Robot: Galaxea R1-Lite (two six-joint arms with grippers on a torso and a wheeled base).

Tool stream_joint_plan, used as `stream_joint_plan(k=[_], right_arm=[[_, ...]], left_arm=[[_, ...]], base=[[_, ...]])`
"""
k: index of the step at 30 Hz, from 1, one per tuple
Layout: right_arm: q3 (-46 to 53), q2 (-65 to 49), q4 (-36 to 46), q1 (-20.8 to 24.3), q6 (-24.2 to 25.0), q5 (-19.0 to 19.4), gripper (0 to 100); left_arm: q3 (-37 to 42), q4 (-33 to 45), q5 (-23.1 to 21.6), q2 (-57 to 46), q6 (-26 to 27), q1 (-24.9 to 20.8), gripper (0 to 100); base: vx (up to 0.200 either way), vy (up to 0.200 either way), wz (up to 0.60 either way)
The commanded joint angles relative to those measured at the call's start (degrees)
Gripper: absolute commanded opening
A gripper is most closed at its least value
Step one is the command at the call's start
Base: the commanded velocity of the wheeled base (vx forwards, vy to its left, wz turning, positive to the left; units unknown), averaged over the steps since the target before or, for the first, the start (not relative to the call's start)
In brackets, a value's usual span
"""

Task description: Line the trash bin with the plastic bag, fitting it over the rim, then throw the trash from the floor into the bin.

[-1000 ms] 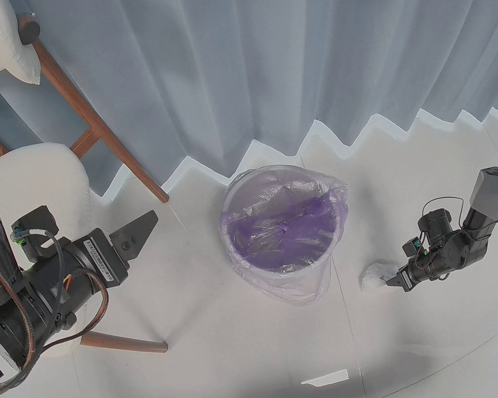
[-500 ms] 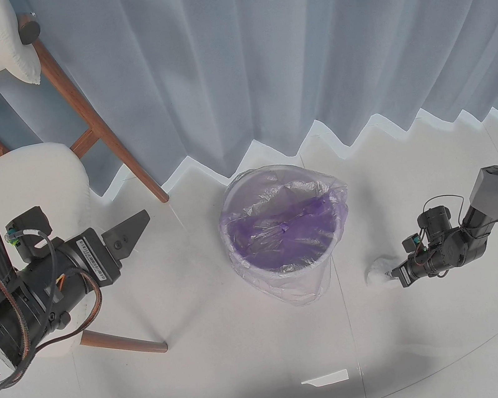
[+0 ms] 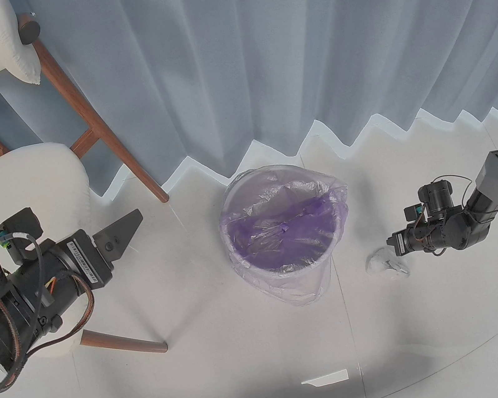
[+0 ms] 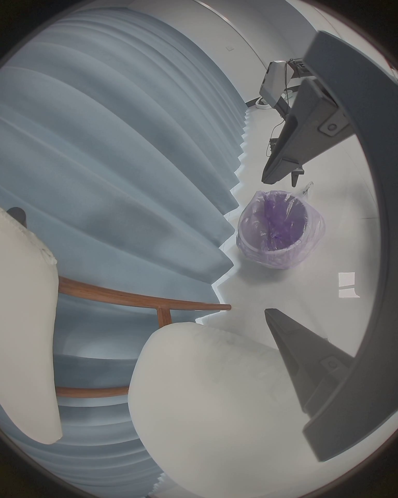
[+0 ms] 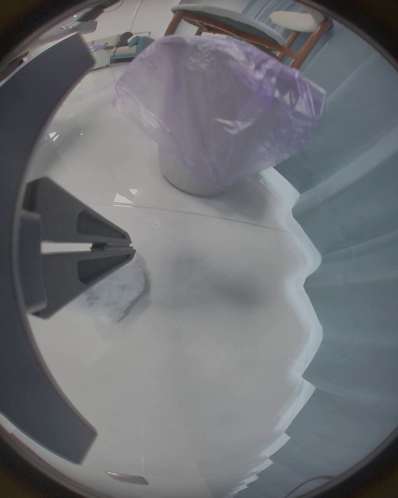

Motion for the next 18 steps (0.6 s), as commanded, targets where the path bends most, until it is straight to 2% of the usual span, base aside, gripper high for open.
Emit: stream_joint_plan(k=[1, 3, 4, 7, 9, 10, 12, 13, 14, 18], right_arm=[[9.5, -7.1, -4.2, -2.3, -0.7, 0.1, 0], [10.6, -8.1, -4.3, -3.1, -1.8, 0.1, 0], [11.2, -8.5, -4.2, -3.5, -2.3, 0.1, 100], [13.1, -8.3, -4.2, -4.2, -6.0, 0.1, 100], [13.6, -7.3, -4.6, -5.0, -11.7, 0.3, 100], [13.5, -6.1, -4.6, -5.6, -15.8, 0.7, 100], [13.4, -5.6, -4.6, -5.9, -17.5, 0.9, 100], [12.9, -4.3, -4.7, -6.1, -21.7, 1.5, 100], [12.6, -3.7, -4.7, -6.3, -22.7, 1.5, 100], [11.7, -2.5, -4.6, -5.3, -23.4, 1.6, 100]], left_arm=[[0.7, -0.1, 0.0, -2.3, 0.0, 0.5, 100], [0.7, -0.1, 0.0, -2.3, 0.0, 0.7, 100], [0.7, -0.1, 0.0, -2.3, 0.0, 0.9, 100], [1.1, -0.1, -0.3, -2.2, 0.2, 2.2, 100], [1.5, -0.1, -0.9, -2.3, 0.4, 4.3, 100], [1.9, -0.1, -2.4, -2.7, 0.5, 5.8, 100], [2.2, 0.3, -3.6, -3.0, 0.6, 6.4, 100], [4.0, 0.3, -7.1, -4.8, 0.7, 8.4, 100], [5.2, 0.4, -8.5, -5.6, 0.7, 9.6, 100], [7.1, 0.5, -9.5, -6.8, 0.5, 10.2, 100]], base=[[0.0, 0.0, 0.0], [0.0, 0.0, 0.0], [0.0, 0.0, 0.0], [0.0, 0.0, 0.0], [0.0, 0.0, 0.0], [0.0, 0.0, 0.0], [0.0, 0.0, 0.0], [0.0, 0.0, 0.0], [-0.2, 0.0, 0.0], [-0.2, 0.0, 0.0]])
